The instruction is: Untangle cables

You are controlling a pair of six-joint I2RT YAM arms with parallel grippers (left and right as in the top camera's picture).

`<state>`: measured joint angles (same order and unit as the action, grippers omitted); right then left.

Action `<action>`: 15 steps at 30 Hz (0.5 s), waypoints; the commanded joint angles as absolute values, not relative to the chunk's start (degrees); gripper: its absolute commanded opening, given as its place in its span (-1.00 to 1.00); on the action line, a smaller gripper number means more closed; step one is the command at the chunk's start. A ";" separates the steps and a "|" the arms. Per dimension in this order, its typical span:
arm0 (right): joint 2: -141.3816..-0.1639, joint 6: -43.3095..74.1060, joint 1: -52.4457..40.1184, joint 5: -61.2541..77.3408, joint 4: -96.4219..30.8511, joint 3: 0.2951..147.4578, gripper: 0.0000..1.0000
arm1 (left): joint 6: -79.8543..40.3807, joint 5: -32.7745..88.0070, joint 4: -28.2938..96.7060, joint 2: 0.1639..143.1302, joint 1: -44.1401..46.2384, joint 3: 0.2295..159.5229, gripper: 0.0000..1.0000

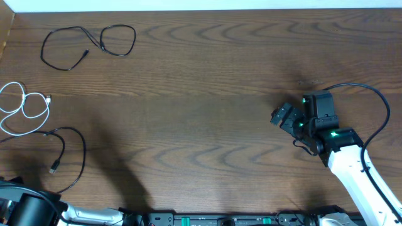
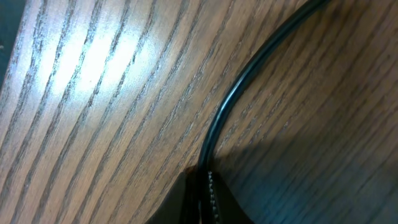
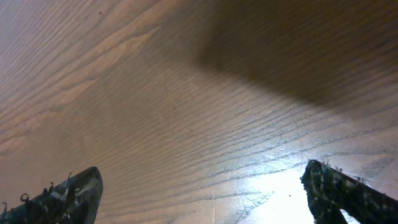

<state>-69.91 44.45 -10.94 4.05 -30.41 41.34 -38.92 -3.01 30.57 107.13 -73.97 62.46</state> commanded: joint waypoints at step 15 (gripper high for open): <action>-69.76 43.62 -10.85 3.36 -30.48 41.52 0.99 | -31.70 -0.51 25.71 108.53 -67.70 62.61 -0.85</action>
<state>-69.91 44.45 -10.94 4.05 -30.44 41.34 -33.58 -0.14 26.11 107.28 -68.99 62.59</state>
